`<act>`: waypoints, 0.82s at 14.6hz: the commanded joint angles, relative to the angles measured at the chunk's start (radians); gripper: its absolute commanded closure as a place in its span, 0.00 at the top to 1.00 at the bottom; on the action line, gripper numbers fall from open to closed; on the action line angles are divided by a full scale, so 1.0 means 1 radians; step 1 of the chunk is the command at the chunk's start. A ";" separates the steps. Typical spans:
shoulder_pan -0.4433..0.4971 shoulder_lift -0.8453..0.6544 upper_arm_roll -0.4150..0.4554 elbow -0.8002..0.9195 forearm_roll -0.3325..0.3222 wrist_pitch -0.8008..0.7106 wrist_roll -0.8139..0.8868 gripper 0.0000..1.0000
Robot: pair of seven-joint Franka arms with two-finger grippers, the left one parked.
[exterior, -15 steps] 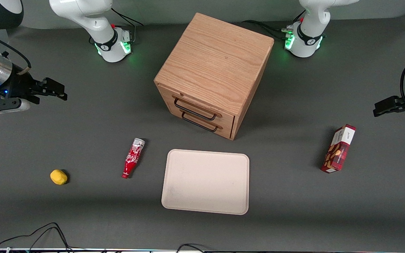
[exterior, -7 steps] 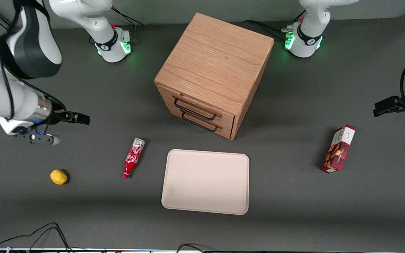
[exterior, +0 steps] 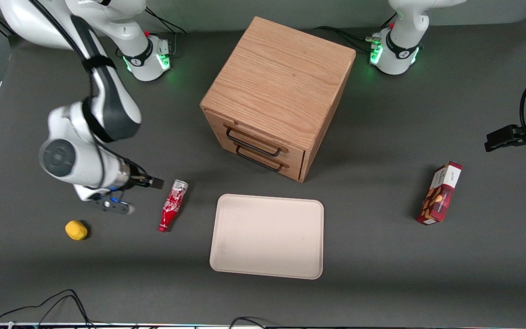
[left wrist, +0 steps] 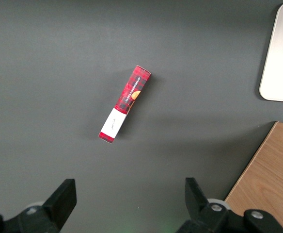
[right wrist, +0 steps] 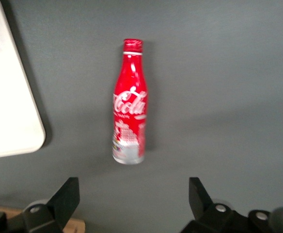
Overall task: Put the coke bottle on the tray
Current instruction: 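Lower the right gripper and close it around the bottle's body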
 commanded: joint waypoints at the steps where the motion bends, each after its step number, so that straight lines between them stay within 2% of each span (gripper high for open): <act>1: 0.002 0.087 0.007 0.010 -0.045 0.081 0.039 1.00; 5: 0.000 0.121 0.005 -0.067 -0.049 0.260 0.104 1.00; 7: 0.003 0.146 0.007 -0.067 -0.056 0.294 0.172 1.00; 12: 0.029 0.201 0.005 -0.064 -0.095 0.342 0.201 1.00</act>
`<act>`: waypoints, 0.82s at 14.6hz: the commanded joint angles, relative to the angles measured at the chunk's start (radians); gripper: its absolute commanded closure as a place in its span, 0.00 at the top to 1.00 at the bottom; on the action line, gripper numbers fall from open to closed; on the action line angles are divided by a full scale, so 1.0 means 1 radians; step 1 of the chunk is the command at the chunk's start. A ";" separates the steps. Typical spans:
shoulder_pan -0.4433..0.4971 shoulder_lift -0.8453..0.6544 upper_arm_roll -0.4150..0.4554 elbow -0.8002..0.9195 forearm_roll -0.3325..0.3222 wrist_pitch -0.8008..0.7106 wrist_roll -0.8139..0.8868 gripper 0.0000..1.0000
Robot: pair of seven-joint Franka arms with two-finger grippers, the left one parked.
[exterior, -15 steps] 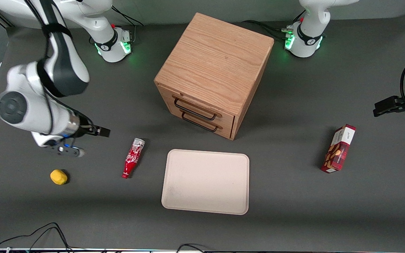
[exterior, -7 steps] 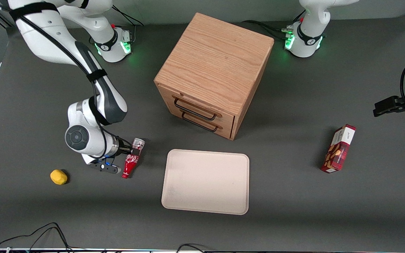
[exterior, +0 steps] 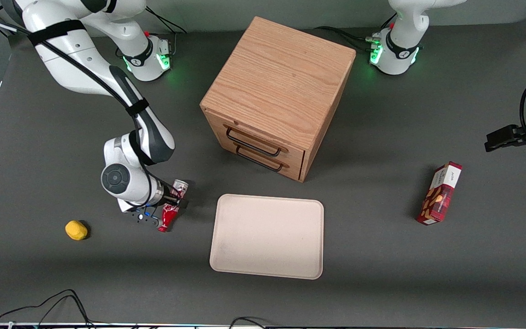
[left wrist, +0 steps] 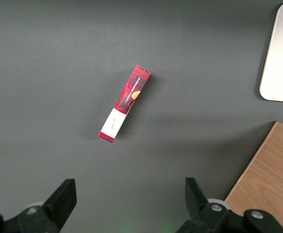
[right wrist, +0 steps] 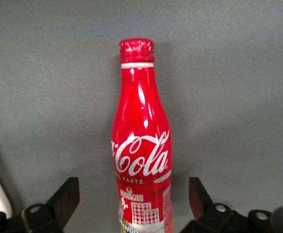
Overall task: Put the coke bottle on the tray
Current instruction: 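Lower the right gripper and close it around the bottle's body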
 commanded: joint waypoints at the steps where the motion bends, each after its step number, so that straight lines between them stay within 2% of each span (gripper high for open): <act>1: 0.017 0.029 0.000 0.003 -0.037 0.038 0.047 1.00; 4: 0.019 0.043 -0.001 0.004 -0.060 0.042 0.048 1.00; 12: 0.019 0.043 -0.001 0.003 -0.060 0.042 0.048 1.00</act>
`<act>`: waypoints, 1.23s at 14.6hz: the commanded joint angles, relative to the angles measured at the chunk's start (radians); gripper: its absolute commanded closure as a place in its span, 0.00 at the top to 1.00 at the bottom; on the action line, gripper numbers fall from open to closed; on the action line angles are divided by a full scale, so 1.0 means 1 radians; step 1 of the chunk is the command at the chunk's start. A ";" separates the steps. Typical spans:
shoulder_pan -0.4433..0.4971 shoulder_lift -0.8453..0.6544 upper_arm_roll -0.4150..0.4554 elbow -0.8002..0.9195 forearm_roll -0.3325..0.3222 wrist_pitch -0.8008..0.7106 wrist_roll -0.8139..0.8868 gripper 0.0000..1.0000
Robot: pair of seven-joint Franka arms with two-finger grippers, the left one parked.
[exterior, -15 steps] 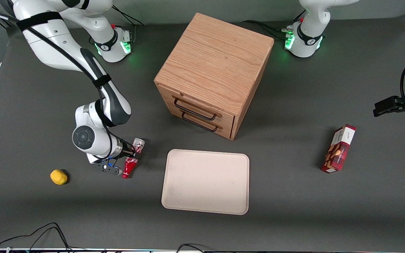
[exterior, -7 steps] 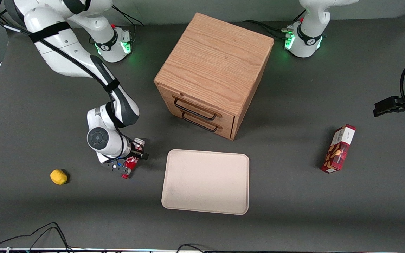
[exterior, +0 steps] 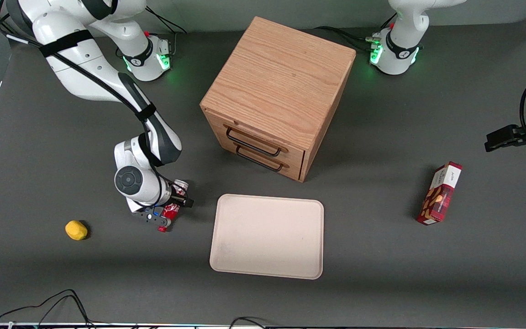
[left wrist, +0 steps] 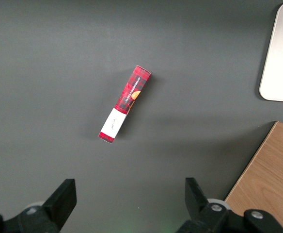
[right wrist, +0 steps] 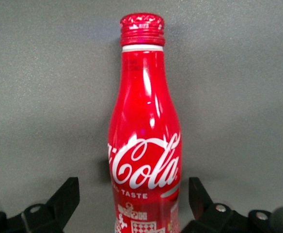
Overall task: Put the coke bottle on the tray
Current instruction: 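Lower the right gripper and close it around the bottle's body, then lift the bottle and carry it with the right gripper over the tray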
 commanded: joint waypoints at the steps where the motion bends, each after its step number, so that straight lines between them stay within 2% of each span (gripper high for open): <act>1: 0.007 0.002 -0.001 0.003 -0.033 0.010 0.039 0.95; 2: 0.007 0.002 -0.001 0.002 -0.033 0.010 0.039 0.77; 3: 0.007 0.000 -0.001 0.001 -0.033 0.009 0.042 0.34; 4: 0.007 -0.003 -0.001 0.000 -0.033 0.009 0.041 0.00; 15: 0.007 -0.004 0.000 0.000 -0.035 0.009 0.041 0.00; 18: -0.006 -0.068 0.002 0.000 -0.033 -0.039 0.039 0.00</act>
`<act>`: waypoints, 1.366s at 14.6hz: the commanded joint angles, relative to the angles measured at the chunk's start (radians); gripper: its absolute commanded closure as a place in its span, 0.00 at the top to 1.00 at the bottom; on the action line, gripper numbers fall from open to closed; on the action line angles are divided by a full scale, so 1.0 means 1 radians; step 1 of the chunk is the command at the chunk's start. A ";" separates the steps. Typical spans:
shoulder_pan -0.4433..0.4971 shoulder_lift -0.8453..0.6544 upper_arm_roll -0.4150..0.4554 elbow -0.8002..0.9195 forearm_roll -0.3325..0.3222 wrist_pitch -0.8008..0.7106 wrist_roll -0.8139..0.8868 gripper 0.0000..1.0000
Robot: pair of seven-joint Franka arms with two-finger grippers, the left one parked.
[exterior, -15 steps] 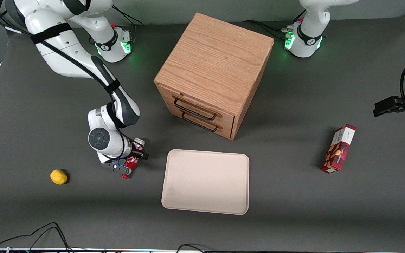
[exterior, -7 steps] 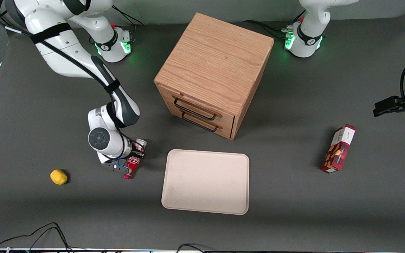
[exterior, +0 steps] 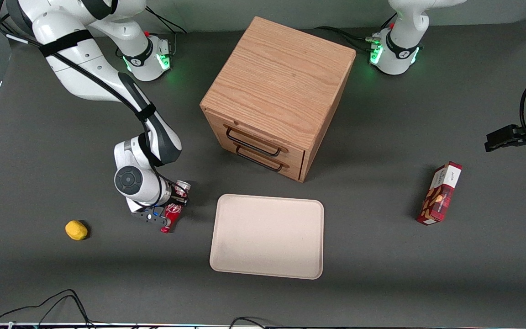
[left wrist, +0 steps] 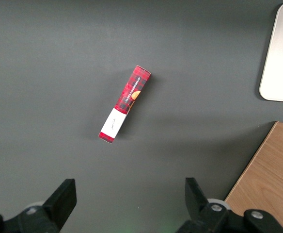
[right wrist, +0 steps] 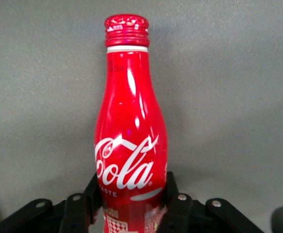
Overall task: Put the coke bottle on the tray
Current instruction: 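Lift the bottle and carry it with the right gripper over the tray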
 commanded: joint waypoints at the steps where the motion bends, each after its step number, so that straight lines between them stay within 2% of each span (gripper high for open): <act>1: -0.007 -0.093 0.002 -0.002 -0.031 -0.089 0.035 0.00; 5: -0.013 -0.286 0.005 0.026 -0.018 -0.331 0.022 0.00; 7: -0.013 -0.348 0.004 0.091 0.007 -0.467 0.021 0.00; 10: -0.019 -0.350 -0.002 0.301 0.061 -0.720 -0.048 0.00; 13: -0.045 -0.328 -0.001 0.433 0.071 -0.822 -0.067 0.00; 15: -0.039 -0.272 -0.002 0.505 0.074 -0.847 -0.067 0.00; 17: -0.019 -0.145 0.002 0.643 0.073 -0.853 -0.053 0.00; 20: 0.061 0.059 -0.014 0.861 0.067 -0.844 -0.053 0.00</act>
